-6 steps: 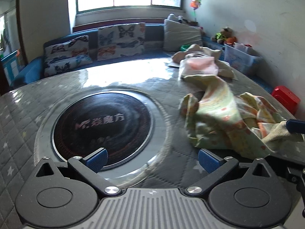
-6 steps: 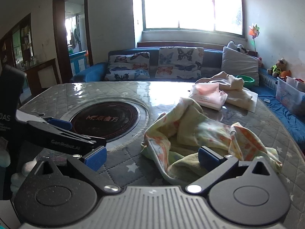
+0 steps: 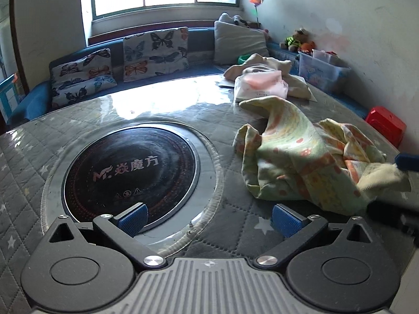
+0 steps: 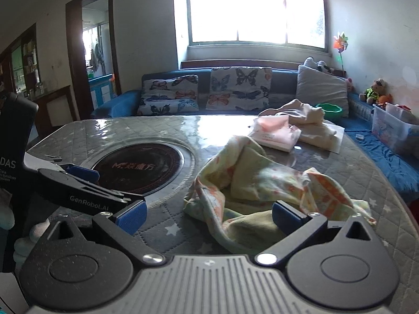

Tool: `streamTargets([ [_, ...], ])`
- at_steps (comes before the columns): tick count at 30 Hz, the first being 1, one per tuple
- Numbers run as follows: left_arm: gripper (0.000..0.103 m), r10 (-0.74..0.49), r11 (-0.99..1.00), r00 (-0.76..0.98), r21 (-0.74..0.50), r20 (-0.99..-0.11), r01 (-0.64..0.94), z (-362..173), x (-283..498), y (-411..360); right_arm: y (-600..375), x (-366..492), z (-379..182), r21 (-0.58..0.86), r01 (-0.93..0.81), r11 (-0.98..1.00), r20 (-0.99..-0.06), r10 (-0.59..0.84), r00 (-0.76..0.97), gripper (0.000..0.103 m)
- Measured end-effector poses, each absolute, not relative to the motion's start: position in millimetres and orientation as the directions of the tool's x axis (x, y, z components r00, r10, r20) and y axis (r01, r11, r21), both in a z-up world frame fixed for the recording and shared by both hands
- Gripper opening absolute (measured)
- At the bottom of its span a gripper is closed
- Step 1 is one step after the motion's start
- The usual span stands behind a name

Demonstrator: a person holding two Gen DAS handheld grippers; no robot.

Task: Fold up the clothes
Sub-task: 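Reach both grippers toward the crumpled green printed shirt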

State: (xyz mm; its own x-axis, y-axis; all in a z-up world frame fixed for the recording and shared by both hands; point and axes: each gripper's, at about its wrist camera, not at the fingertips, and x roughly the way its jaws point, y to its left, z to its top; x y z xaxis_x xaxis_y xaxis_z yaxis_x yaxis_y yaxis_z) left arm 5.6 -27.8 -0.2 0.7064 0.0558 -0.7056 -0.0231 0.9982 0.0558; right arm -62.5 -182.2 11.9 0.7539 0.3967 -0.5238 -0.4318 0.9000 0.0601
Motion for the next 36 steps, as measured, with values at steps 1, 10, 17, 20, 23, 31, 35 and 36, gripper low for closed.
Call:
streamTargets([
  [1,0.103,0.06,0.998,0.71,0.062,-0.702,-0.023,0,5,-35,-185,-62,12,0.06,-0.426,0.903,-0.523,0.392,0.757,0.102],
  [10,0.103,-0.058,0.997,0.732,0.004,-0.679,0.082,16,11,-24,-212,-60,17,0.058,-0.37,0.927,-0.512,0.346,0.787,0.098],
  [17,0.103,-0.061,0.993,0.749,0.033,-0.66,0.11,29,26,-36,-226,-47,20,0.065,-0.327,0.943,-0.53,0.31,0.79,0.093],
  [20,0.103,-0.063,0.991,0.754,0.047,-0.654,0.124,34,33,-42,-230,-41,20,0.062,-0.316,0.947,-0.536,0.299,0.79,0.091],
  [23,0.103,-0.064,0.99,0.75,0.055,-0.658,0.132,38,44,-46,-233,-33,21,0.053,-0.311,0.949,-0.54,0.289,0.791,0.091],
  [31,0.103,-0.086,0.983,0.742,0.066,-0.665,0.172,47,73,-65,-237,4,13,0.044,-0.301,0.953,-0.581,0.269,0.768,0.08],
  [35,0.103,-0.089,0.982,0.724,0.064,-0.684,0.18,45,93,-74,-240,26,5,0.049,-0.298,0.953,-0.617,0.264,0.742,0.069],
  [36,0.103,-0.09,0.981,0.719,0.062,-0.69,0.182,44,97,-76,-240,31,3,0.053,-0.299,0.953,-0.627,0.265,0.733,0.068],
])
